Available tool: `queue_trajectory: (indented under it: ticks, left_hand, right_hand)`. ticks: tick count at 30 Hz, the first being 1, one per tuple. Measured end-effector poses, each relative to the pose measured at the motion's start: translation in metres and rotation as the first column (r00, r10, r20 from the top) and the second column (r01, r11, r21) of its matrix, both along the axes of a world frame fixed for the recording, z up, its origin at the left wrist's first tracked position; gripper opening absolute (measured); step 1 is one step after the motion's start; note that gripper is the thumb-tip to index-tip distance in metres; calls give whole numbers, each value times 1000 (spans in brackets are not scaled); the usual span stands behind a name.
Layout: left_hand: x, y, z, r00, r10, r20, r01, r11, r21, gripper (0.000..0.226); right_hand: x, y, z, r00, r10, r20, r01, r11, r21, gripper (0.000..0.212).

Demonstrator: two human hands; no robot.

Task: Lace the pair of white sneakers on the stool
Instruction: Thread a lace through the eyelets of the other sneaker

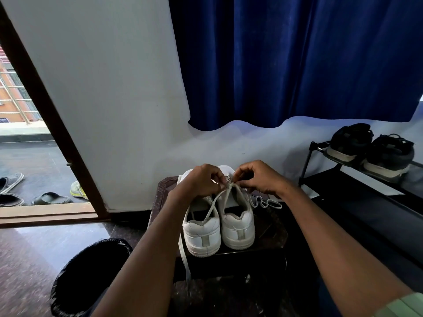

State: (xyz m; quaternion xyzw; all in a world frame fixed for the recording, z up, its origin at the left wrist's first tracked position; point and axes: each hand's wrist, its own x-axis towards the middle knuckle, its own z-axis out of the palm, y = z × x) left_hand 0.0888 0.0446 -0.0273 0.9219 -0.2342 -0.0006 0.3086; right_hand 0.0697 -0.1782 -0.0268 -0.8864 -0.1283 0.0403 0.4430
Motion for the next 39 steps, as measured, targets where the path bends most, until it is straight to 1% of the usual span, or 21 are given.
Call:
queue_trajectory:
  ticks: [3, 7, 9, 13, 14, 16, 19, 21, 23, 25, 27, 29, 32, 33, 35, 37, 38, 39]
  left_hand:
    - [-1, 3, -4, 999, -41, 29, 42, 998, -51, 11]
    - [-5, 2, -4, 999, -30, 43, 32, 998, -54, 11]
    - [-10, -2, -4, 997, 11, 72, -9, 1000, -27, 9]
    - [-21, -15, -2, 981, 92, 172, -108, 991, 85, 10]
    - [-22, -17, -2, 978, 93, 184, -114, 988, 105, 12]
    - [-23, -18, -4, 972, 88, 218, -115, 987, 116, 16]
    - [-23, -18, -6, 943, 117, 311, -156, 982, 106, 19]
    - [-22, -18, -6, 930, 141, 340, -178, 981, 81, 19]
    - [-20, -17, -5, 942, 144, 302, -165, 985, 46, 17]
    - [-18, -14, -3, 977, 115, 178, -120, 993, 17, 12]
    - [-15, -9, 1, 992, 107, 69, -109, 994, 23, 6]
    - [-11, -2, 3, 993, 107, 44, -110, 992, 66, 11]
    - [-12, 6, 7, 998, 64, 24, -68, 977, 200, 26]
    - [-15, 5, 8, 998, 59, 13, -61, 968, 245, 27]
    - [-18, 3, 9, 997, 69, -25, -60, 961, 269, 29]
    - [-17, 0, 11, 994, 68, -86, -49, 976, 210, 30]
    - [-17, -2, 12, 991, 65, -121, -49, 991, 126, 33]
    - [-16, -4, 13, 987, 67, -147, -67, 998, 4, 42]
  right_hand:
    - [-3, 4, 1, 999, -3, 35, 2, 1000, 22, 16]
    - [-3, 5, -1, 998, -18, 57, 17, 1000, 18, 14]
    - [-2, 8, -4, 999, -13, 47, 13, 1000, -3, 12]
    - [-1, 19, -6, 998, 26, 64, -14, 984, -175, 14]
    - [-2, 21, -5, 998, 32, 61, -20, 981, -195, 15]
    - [-3, 20, -2, 998, 20, 56, -10, 984, -177, 18]
    - [-5, 20, 0, 991, -36, 130, 57, 986, -157, 16]
    - [-7, 21, 1, 979, -65, 194, 95, 984, -153, 15]
    - [-7, 20, 4, 978, -74, 197, 102, 985, -137, 16]
    - [-7, 16, 4, 994, -65, 90, 73, 993, -92, 16]
    - [-6, 7, 6, 999, -36, -27, 34, 997, -76, 10]
    - [-7, -2, 8, 995, 7, -96, -15, 997, -78, 6]
    - [-9, -10, 8, 978, 50, -203, -68, 994, -82, 19]
    - [-10, -10, 6, 973, 73, -219, -98, 989, -107, 21]
    - [-9, -9, 1, 966, 121, -229, -154, 979, -134, 20]
    - [-15, -2, 6, 969, 83, -234, -95, 995, -40, 12]
    - [-16, 1, 9, 973, 45, -224, -37, 999, 37, 11]
    - [-16, 3, 12, 979, 5, -206, 25, 989, 144, 13]
